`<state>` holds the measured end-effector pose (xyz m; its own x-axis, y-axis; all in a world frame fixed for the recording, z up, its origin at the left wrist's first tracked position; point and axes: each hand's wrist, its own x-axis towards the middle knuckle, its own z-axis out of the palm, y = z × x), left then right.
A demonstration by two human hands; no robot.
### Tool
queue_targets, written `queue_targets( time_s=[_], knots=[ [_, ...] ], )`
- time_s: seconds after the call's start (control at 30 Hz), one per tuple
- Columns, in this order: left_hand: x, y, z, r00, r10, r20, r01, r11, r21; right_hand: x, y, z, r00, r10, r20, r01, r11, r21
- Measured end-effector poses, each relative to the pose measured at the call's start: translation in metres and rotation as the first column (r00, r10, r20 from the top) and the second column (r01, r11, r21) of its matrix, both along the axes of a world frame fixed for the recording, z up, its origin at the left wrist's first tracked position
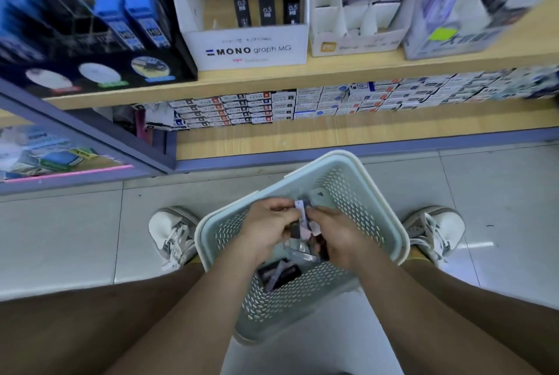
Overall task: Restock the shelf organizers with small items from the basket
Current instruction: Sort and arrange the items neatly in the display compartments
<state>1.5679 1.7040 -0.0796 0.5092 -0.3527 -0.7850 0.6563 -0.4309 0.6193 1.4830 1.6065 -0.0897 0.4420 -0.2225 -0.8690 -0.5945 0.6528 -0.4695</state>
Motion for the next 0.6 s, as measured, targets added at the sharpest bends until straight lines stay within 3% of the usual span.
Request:
queue_targets(
  time_s=[0.13,0.23,0.33,0.4,0.5,0.6],
  knots=[
    [-0.014,-0.009,0.015,0.96,0.015,0.281,-0.019,1.0,0.013,0.002,0.008,0.033,0.986,-0.159,0.058,0.154,0.985,0.076],
    [-0.024,-0.018,0.041,0.844,-0.107,0.526,0.085,0.994,0.065,-0.002,0.008,0.061,0.977,-0.201,0.068,0.196,0.978,0.068],
    [-0.031,-0.025,0.076,0.733,-0.139,0.666,0.115,0.99,0.08,-0.006,0.007,0.089,0.962,-0.229,0.15,0.225,0.973,0.041],
    [-0.033,-0.029,0.098,0.684,-0.128,0.718,0.129,0.99,0.053,-0.007,0.006,0.108,0.935,-0.29,0.204,0.284,0.957,0.059],
    [-0.037,-0.036,0.134,0.715,-0.033,0.698,0.112,0.991,-0.068,-0.008,0.008,0.14,0.876,-0.349,0.332,0.333,0.937,0.106],
    [-0.037,-0.041,0.163,0.711,-0.031,0.703,0.148,0.983,-0.106,-0.006,0.011,0.171,0.836,-0.387,0.389,0.403,0.914,0.043]
  ],
)
